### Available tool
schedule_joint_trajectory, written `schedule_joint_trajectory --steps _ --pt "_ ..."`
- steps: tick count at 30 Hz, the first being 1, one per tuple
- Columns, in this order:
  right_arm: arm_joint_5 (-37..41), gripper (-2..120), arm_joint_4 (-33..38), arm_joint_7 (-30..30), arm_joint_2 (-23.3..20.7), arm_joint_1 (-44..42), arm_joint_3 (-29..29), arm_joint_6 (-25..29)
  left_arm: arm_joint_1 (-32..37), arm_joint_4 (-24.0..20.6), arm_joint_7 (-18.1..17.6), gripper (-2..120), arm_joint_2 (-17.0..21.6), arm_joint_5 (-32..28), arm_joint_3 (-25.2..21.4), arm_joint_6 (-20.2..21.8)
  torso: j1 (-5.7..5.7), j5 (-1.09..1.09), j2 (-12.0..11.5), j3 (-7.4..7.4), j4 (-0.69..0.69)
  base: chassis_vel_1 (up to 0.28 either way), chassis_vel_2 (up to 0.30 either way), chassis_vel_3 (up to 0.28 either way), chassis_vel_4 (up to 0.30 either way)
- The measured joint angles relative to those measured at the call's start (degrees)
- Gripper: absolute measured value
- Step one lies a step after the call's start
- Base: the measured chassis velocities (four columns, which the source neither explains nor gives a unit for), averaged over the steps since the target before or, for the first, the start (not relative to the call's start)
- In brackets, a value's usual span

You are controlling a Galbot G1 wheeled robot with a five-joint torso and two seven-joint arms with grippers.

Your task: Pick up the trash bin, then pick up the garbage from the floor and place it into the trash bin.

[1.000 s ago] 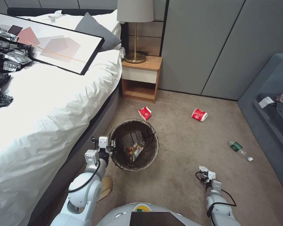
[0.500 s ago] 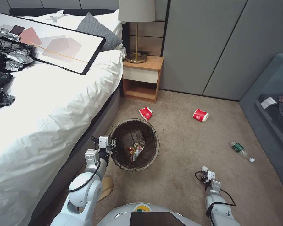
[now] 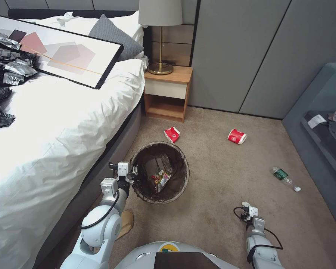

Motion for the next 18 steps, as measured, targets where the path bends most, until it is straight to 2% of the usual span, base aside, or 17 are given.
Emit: schedule_joint_trajectory --steps 8,18 --pt "0.8 0 7.8 0.3 0.4 -2.1 -0.9 4.6 0.0 0.0 0.0 0 0.0 0.0 0.1 0.0 0.0 -0.01 0.0 0.0 0.03 0.0 0.0 0.0 0.0" --pt "1.9 0 14.3 -0.7 0.9 -3.8 -1.9 10.4 -0.1 0.1 0.0 0 0.0 0.0 0.2 0.0 0.0 -0.01 0.0 -0.01 0.05 0.0 0.0 0.0 0.0"
